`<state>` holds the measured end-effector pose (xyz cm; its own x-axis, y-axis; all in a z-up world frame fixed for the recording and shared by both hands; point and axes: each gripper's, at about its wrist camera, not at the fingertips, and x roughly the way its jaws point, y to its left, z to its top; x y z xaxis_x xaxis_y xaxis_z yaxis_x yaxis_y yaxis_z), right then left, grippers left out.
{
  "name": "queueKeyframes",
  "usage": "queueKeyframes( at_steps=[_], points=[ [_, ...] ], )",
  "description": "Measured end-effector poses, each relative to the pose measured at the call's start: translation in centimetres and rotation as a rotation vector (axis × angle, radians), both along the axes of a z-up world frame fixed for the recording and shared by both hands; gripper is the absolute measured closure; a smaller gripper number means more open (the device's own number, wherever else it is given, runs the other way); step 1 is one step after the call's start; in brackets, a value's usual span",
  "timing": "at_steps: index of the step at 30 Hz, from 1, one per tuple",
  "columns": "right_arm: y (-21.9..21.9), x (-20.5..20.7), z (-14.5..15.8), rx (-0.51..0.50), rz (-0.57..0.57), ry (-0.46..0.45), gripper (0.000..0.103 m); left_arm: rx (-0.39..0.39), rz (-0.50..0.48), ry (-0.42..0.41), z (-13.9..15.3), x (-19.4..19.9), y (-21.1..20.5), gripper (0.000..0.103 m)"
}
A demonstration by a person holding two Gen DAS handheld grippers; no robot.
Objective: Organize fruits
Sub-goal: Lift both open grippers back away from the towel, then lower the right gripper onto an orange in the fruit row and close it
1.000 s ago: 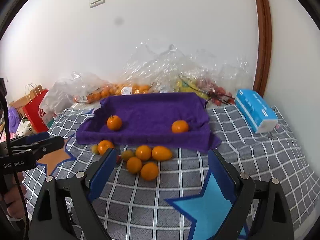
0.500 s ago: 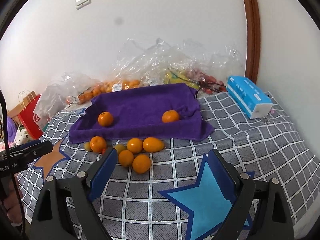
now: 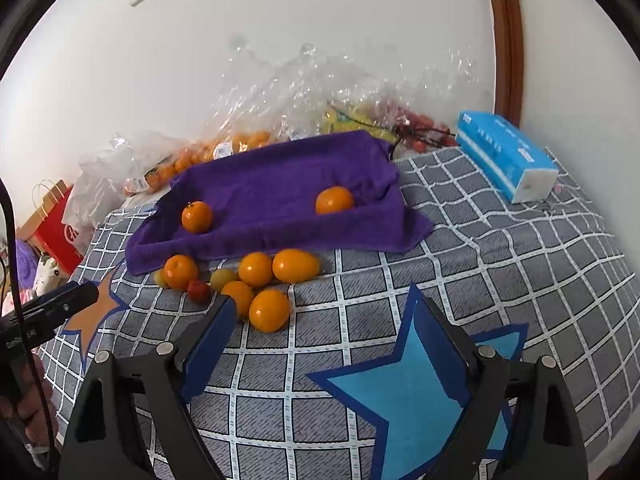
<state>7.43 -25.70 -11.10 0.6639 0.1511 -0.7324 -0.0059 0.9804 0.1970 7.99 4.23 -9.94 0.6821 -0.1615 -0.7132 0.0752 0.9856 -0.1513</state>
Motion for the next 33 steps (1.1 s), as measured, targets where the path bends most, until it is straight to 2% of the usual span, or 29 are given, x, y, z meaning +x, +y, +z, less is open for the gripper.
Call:
queueKeyframes(
  at_steps=[3, 10, 16, 33],
  points=[
    [-0.1, 0.5, -0.5, 0.005, 0.008, 0.028, 0.020, 0.002, 0.010, 0.009, -0.4, 0.3, 0.3, 0.026],
    [-0.1, 1.1, -1.7, 0.009, -0.017, 0.038, 0.020, 0.030, 0.015, 0.018, -1.6, 0.9, 0.1, 0.026],
    [-0.2, 1.6, -2.8, 0.011, -0.029, 0.043, 0.021, 0.021, 0.013, 0.040, -2.4, 1.7, 0.1, 0.026],
    [1.9, 3.3, -4.5, -0.062, 0.032, 0.051, 0.042, 0.020, 0.001, 0.086, -3.8, 3.3, -0.3, 0.026]
  ],
)
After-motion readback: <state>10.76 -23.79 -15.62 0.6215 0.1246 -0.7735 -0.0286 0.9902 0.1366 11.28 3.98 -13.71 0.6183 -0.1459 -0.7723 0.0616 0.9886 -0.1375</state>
